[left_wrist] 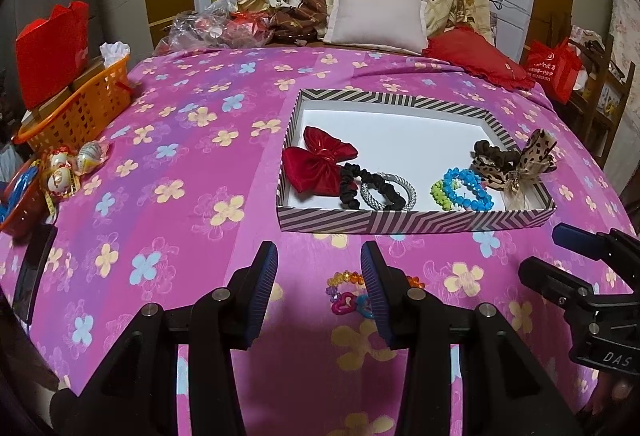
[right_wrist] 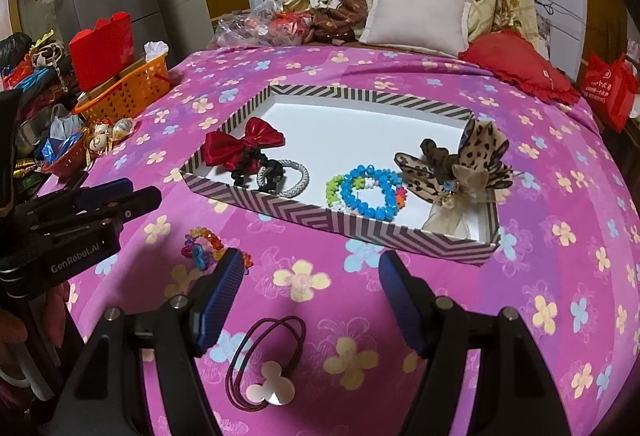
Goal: Organize jewelry
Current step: 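Withdraw both tools from the tray, then move the left tool toward the amber beaded bracelet and the right toward the Mickey hair tie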
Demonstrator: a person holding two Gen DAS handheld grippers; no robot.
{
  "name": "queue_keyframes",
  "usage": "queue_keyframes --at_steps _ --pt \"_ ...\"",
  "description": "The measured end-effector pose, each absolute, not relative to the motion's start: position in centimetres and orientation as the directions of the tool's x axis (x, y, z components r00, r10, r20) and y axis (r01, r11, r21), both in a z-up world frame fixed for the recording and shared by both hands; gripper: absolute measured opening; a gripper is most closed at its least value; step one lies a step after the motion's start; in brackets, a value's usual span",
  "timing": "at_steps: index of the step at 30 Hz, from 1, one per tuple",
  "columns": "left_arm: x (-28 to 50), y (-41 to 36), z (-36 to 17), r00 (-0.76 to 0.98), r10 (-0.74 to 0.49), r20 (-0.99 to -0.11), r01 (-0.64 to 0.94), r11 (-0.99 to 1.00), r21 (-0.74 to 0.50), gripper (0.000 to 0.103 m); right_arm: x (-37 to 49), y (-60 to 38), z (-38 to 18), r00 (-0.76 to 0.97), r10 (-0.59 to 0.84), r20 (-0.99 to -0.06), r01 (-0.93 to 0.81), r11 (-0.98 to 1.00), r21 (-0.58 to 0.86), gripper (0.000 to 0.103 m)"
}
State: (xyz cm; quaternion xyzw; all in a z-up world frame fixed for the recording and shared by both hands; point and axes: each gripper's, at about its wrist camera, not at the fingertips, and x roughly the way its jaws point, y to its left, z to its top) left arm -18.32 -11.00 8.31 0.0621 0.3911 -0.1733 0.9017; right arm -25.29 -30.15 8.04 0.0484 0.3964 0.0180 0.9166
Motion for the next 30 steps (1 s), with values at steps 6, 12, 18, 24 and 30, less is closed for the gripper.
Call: queue_keyframes --at_steps 6,12,18,24,30 --pt "-18.8 -11.0 8.4 0.635 -0.262 -0.726 0.364 0.931 -0.018 0.030 -25.6 -30.1 8.0 0.686 0.070 -0.724 0.005 0.995 0.101 0.073" --pt "-19.4 -10.9 8.3 0.639 -0.257 -0.725 0.368 0.930 -0.006 0.030 -25.9 -29.9 8.0 0.685 0.069 -0.725 0.006 0.995 0.100 0.074" --pt "-19.6 -10.8 8.3 0.639 -0.256 -0.725 0.368 0.930 -0.004 0.030 -26.4 -29.9 7.9 0.684 0.068 -0.726 0.005 0.995 0.098 0.074" --pt "-19.8 -10.5 8.3 0.631 -0.267 -0.729 0.370 0.929 -0.020 0.030 -27.5 -29.6 7.6 0.678 0.070 -0.731 0.000 0.995 0.095 0.074" --pt "-20.1 -8.7 7.4 0.572 -0.318 -0.756 0.395 0.915 -0.086 0.030 -27.9 -29.7 7.1 0.660 0.070 -0.748 -0.003 0.996 0.090 0.075"
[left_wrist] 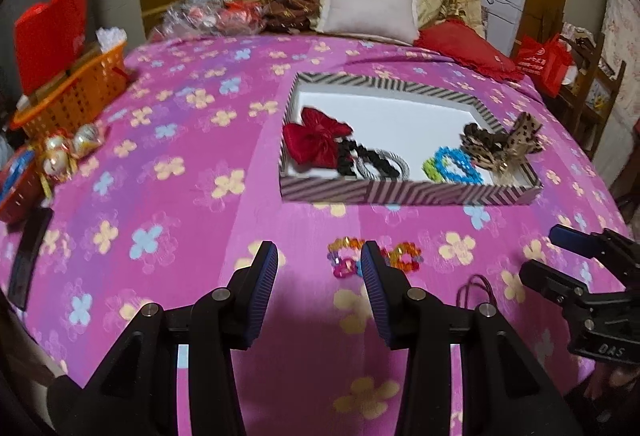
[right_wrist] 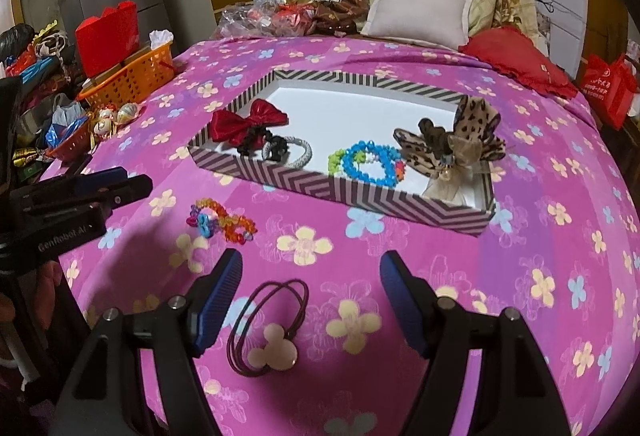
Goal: Organize jewelry
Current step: 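Move the left tool toward the amber beaded bracelet and the right toward the Mickey hair tie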
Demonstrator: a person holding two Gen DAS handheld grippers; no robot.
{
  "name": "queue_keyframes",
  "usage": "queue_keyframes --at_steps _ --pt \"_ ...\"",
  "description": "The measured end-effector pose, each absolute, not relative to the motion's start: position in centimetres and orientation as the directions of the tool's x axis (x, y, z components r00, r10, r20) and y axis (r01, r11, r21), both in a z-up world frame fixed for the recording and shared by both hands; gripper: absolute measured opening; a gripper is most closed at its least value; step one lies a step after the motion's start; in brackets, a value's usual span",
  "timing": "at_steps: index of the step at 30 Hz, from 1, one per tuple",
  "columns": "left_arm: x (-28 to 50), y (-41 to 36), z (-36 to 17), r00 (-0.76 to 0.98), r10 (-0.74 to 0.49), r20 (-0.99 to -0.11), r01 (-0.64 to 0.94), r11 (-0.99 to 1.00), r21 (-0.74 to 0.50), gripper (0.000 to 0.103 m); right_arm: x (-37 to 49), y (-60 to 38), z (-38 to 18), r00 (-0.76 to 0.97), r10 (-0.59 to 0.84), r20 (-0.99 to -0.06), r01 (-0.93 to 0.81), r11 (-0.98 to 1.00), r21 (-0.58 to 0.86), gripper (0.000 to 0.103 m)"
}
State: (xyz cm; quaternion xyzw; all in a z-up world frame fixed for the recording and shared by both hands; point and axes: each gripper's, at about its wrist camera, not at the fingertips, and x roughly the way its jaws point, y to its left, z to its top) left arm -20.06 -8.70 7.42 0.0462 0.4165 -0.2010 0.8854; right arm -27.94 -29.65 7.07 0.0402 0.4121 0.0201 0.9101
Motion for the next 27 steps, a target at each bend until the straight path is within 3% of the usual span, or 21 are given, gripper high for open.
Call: queue_keyframes --at_steps 27 --pt "-19.3 -6.5 5.0 0.484 -0.336 -0.808 0.381 0.912 -0.151 0.030 -31.1 -27.1 3.5 0.591 0.137 -0.795 -0.118 0.990 0.082 0.074"
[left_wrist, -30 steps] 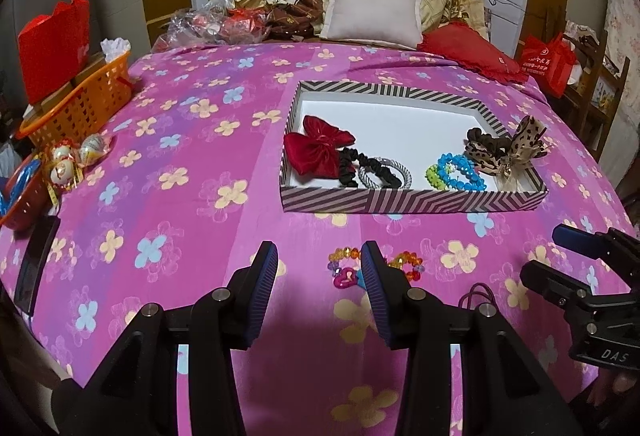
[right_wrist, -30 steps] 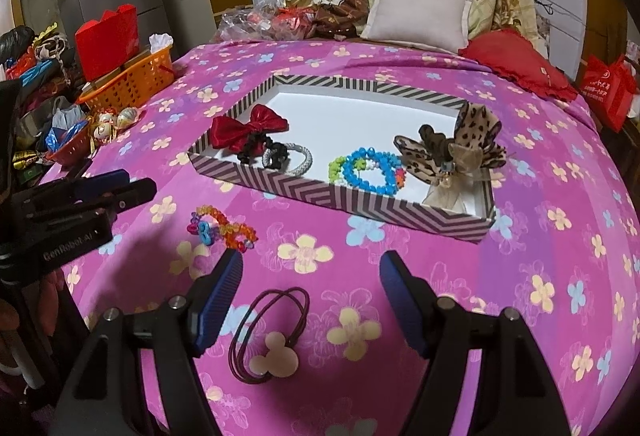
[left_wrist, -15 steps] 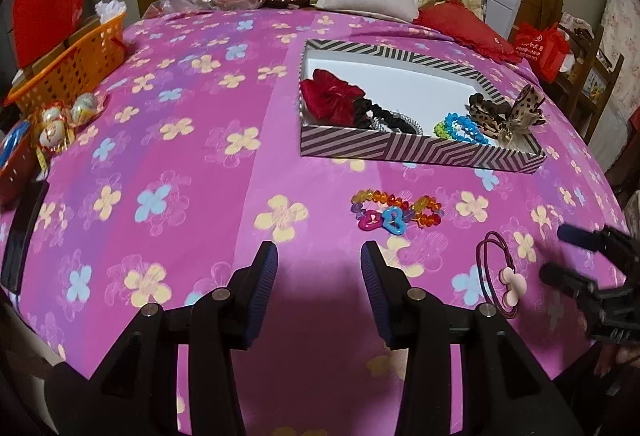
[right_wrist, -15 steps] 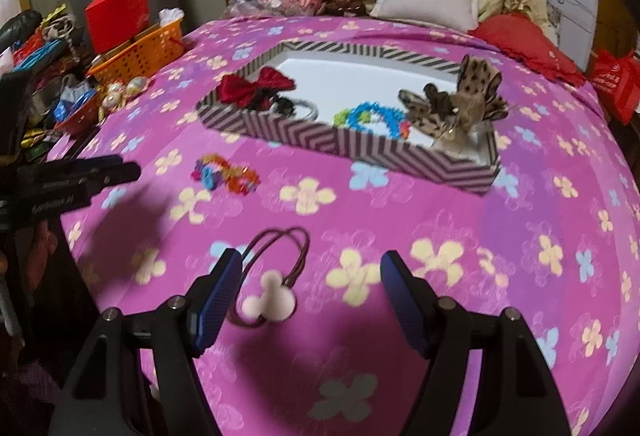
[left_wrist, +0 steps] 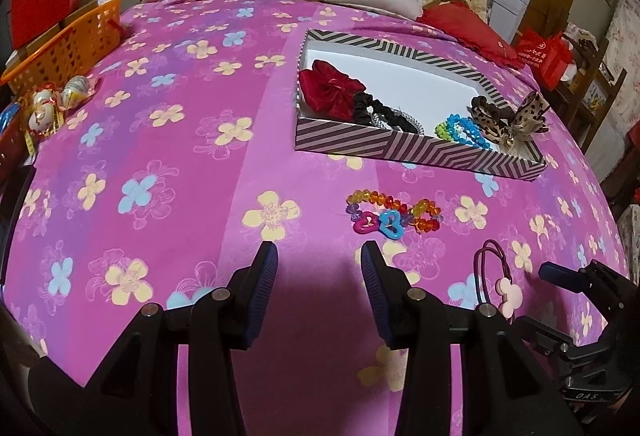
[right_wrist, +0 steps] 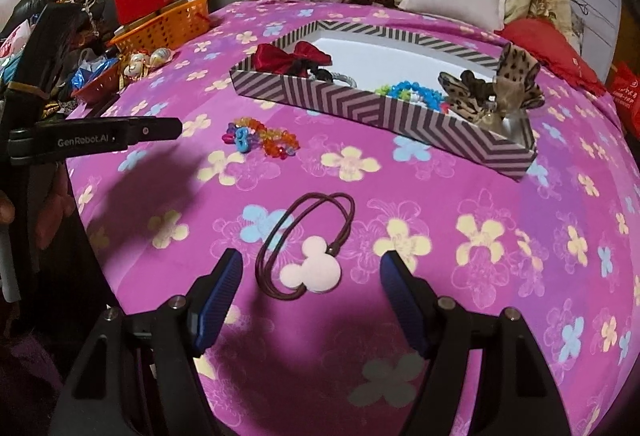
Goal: Organize jewelry
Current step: 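Move the left tool toward the amber beaded bracelet and the right toward the Mickey hair tie, then grasp the amber beaded bracelet with the left tool while the right tool grasps the Mickey hair tie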
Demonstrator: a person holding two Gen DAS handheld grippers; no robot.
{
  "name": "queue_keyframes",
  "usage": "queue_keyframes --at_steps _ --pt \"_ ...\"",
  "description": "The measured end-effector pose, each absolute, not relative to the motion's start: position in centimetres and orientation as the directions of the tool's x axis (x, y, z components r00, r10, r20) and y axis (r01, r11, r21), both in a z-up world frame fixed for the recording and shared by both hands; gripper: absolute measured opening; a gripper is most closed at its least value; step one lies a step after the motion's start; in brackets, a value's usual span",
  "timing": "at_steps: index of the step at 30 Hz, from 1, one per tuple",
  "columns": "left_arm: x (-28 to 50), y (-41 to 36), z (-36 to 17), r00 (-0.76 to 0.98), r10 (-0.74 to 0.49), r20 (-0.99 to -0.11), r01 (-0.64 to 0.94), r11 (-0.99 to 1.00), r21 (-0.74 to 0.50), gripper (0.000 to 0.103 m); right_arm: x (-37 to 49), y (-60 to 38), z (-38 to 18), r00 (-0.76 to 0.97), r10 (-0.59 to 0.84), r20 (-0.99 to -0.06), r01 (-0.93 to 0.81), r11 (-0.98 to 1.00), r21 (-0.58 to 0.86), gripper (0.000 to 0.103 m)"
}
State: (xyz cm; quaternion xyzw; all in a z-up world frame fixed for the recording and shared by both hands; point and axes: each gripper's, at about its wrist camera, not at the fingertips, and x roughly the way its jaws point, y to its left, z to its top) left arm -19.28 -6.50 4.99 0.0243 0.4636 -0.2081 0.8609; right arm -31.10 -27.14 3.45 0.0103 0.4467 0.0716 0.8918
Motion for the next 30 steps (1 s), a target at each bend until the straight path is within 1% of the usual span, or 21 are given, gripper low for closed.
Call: queue_keyframes --at_steps 5,9,13,17,23,26,27,28,29,30 --pt "-19.1 -6.6 4.9 0.481 -0.338 -0.809 0.376 0.913 -0.158 0.030 -30.5 -26.8 2.8 0.573 0.119 -0.811 -0.118 0.991 0.062 0.055" --pt "-19.1 -6.9 5.0 0.483 -0.342 -0.806 0.388 0.909 -0.153 0.030 -30.2 -26.0 2.1 0.551 0.116 -0.826 -0.135 0.990 0.049 0.053" --pt "-19.2 -7.2 5.0 0.481 -0.340 -0.808 0.394 0.907 -0.147 0.030 -30.3 -25.6 1.9 0.558 0.068 -0.827 -0.148 0.989 -0.018 0.053" --pt "-19.3 -7.3 5.0 0.486 -0.337 -0.806 0.395 0.908 -0.141 0.030 -30.5 -27.2 2.4 0.567 0.102 -0.818 -0.122 0.992 0.040 0.052" --pt "-19.3 -7.6 4.9 0.481 -0.342 -0.808 0.396 0.906 -0.148 0.030 -30.7 -27.2 2.3 0.561 0.099 -0.822 -0.131 0.991 0.030 0.052" --pt "-19.4 -7.9 4.9 0.479 -0.343 -0.808 0.403 0.904 -0.145 0.030 -30.5 -26.5 1.8 0.554 0.046 -0.832 -0.141 0.989 -0.039 0.052" --pt "-19.4 -7.9 5.0 0.478 -0.346 -0.807 0.405 0.903 -0.147 0.030 -30.6 -26.6 1.9 0.561 0.052 -0.826 -0.141 0.989 -0.033 0.051" --pt "-19.4 -8.0 5.0 0.478 -0.348 -0.806 0.407 0.901 -0.148 0.030 -30.6 -26.8 1.9 0.557 0.059 -0.828 -0.137 0.990 -0.022 0.046" --pt "-19.4 -8.1 5.0 0.478 -0.351 -0.805 0.409 0.900 -0.149 0.030 -30.6 -27.1 1.9 0.562 0.059 -0.825 -0.132 0.991 -0.019 0.037" --pt "-19.4 -8.2 5.1 0.476 -0.357 -0.803 0.414 0.897 -0.153 0.030 -30.6 -27.3 2.0 0.565 0.055 -0.823 -0.126 0.992 -0.021 0.036"
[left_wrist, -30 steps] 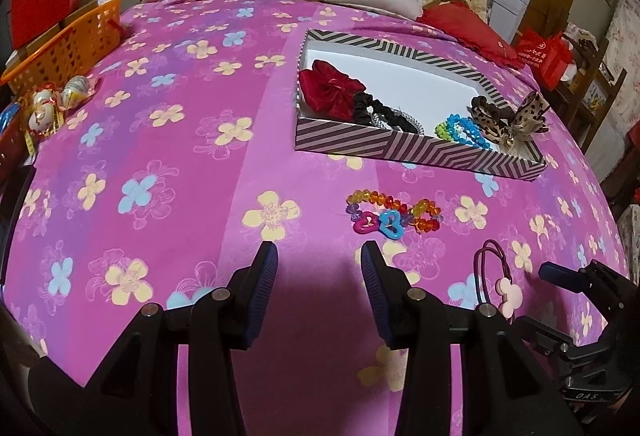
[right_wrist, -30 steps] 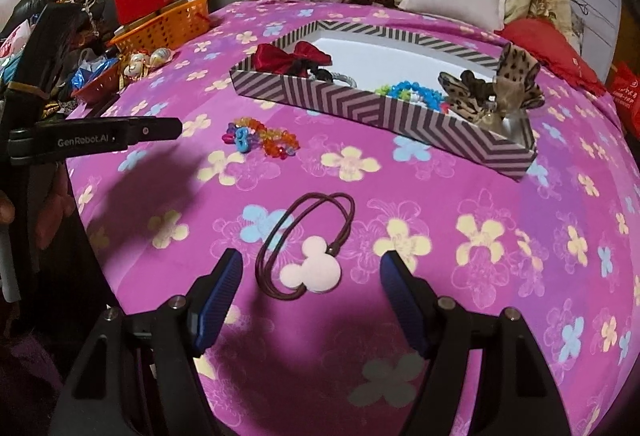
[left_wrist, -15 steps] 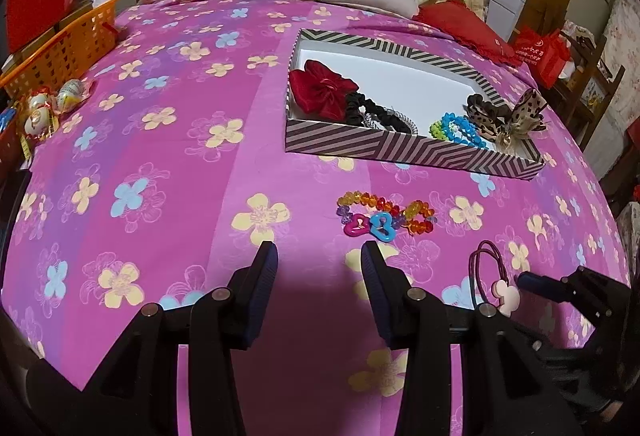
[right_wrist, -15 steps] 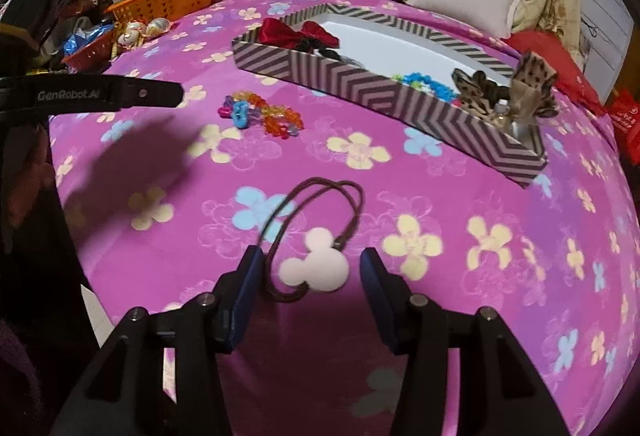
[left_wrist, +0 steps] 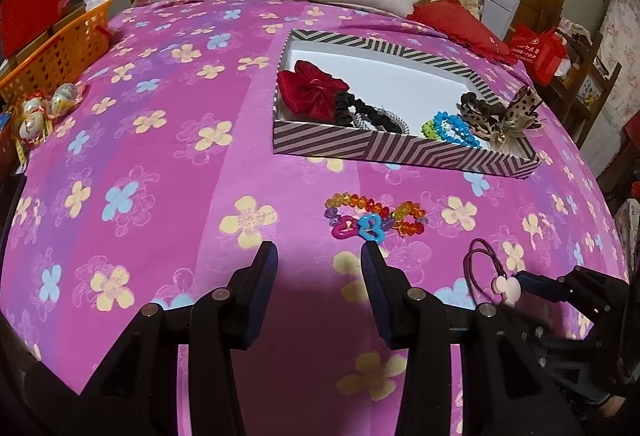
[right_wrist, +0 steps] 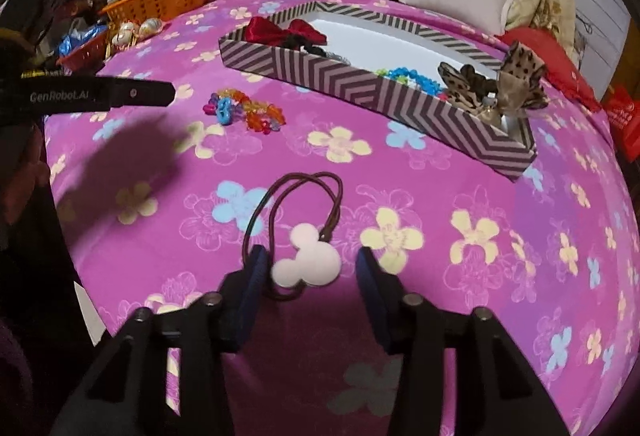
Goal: Organize jewelry
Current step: 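Grasp the amber beaded bracelet with the left tool while the right tool grasps the Mickey hair tie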
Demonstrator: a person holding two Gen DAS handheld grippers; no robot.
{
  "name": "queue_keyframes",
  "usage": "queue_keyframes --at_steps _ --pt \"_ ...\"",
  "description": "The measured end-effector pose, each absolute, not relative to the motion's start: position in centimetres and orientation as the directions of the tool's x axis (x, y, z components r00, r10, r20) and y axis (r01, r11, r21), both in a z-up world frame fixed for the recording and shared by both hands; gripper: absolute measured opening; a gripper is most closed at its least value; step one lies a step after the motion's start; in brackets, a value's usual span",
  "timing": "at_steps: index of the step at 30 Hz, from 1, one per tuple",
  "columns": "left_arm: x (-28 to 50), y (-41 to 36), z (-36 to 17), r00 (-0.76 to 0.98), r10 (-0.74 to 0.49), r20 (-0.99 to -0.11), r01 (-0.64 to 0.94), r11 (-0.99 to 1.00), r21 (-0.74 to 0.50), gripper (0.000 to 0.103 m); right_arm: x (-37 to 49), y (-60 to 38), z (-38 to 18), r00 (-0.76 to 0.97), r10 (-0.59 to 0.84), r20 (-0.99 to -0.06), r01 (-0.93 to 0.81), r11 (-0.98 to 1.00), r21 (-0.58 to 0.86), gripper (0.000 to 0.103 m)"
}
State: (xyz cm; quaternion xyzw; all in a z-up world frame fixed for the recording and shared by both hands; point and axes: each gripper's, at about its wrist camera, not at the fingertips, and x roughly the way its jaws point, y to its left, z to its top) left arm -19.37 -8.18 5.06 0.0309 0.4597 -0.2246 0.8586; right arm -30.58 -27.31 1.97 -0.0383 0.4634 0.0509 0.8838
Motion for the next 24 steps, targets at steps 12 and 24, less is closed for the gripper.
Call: queue_keyframes --at_steps 12,24 --pt "-18.0 -11.2 4.4 0.399 -0.447 -0.801 0.484 0.844 -0.231 0.036 -30.6 -28.1 1.8 0.584 0.067 -0.809 -0.131 0.991 -0.013 0.035" --pt "-17.1 -14.3 2.6 0.413 -0.389 -0.823 0.542 0.832 -0.121 0.030 -30.7 -28.2 1.6 0.608 0.074 -0.790 -0.139 0.990 -0.015 0.038"
